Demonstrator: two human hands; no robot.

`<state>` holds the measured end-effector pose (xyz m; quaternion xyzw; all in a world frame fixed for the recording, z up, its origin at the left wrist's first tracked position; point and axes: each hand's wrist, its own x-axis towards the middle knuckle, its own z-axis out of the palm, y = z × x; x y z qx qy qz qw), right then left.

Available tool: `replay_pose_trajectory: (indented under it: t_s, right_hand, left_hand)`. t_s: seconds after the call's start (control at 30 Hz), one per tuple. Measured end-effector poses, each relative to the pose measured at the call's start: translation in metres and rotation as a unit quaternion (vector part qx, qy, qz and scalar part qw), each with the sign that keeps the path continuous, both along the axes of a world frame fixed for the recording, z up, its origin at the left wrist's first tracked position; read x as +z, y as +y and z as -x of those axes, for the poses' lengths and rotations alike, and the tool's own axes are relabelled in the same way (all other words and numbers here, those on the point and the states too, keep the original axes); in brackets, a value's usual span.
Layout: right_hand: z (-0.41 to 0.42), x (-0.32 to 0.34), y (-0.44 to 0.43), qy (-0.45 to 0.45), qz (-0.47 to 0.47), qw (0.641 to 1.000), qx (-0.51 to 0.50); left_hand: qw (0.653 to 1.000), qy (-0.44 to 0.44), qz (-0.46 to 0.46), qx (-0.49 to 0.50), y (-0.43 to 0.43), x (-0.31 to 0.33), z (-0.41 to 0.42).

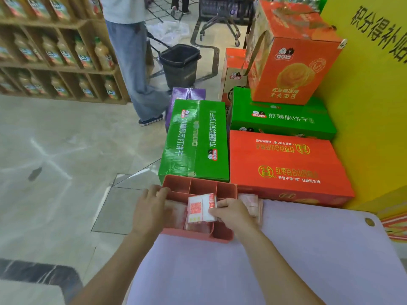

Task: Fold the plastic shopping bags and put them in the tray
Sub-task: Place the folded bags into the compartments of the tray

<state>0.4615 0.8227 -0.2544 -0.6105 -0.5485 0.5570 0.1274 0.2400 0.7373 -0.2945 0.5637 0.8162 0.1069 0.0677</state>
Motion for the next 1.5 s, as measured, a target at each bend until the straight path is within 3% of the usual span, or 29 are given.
replay_pose_trajectory:
  t_s: [0.1,0.2,0.37,0.47,0.57,0.73,1.0,1.2,1.4,1.5]
  right_hand:
    - [0.011,-0.001,-0.010,-0.074,-0.042,0.996,0.031]
    - [0.018,-0.005,-0.016,-0.144,-0.101,0.982,0.073]
    - [0.020,-0.012,-0.028,-0.244,-0.231,0.926,0.169]
    - [0.013,-0.014,-0.027,-0.197,-0.252,0.938,0.134]
    - [-0.008,-0.008,-0.007,-0.124,-0.196,0.972,0.028]
    - [-0.064,-0.023,0.038,-0.080,-0.154,0.974,-0.146]
    - [-0.088,-0.074,0.049,-0.080,-0.038,0.989,-0.116]
    - [-0.087,-0.073,0.043,0.022,0.038,0.986,-0.159]
    - [-0.095,-0.016,0.043,0.187,0.116,0.949,-0.224]
    - [-0.087,0.012,0.039,0.217,0.137,0.946,-0.199]
  left_hand:
    - [0.989,-0.120,-0.015,0.083,-0.004,-0.002,0.004]
    - [0.954,-0.263,-0.014,0.141,-0.006,-0.008,0.001]
    - [0.961,-0.246,-0.042,0.119,-0.007,-0.013,-0.002]
    - [0.961,-0.247,-0.052,0.113,-0.008,-0.014,-0.004]
    - [0.956,-0.259,-0.062,0.121,-0.009,-0.016,-0.006]
    - [0.955,-0.254,-0.066,0.137,-0.007,-0.017,-0.008]
    - [0.959,-0.236,-0.063,0.142,-0.006,-0.023,-0.009]
    - [0.957,-0.243,-0.065,0.146,-0.003,-0.020,-0.013]
    - [0.956,-0.243,-0.064,0.148,-0.005,-0.022,-0.010]
    - [0.956,-0.246,-0.061,0.144,-0.005,-0.020,-0.011]
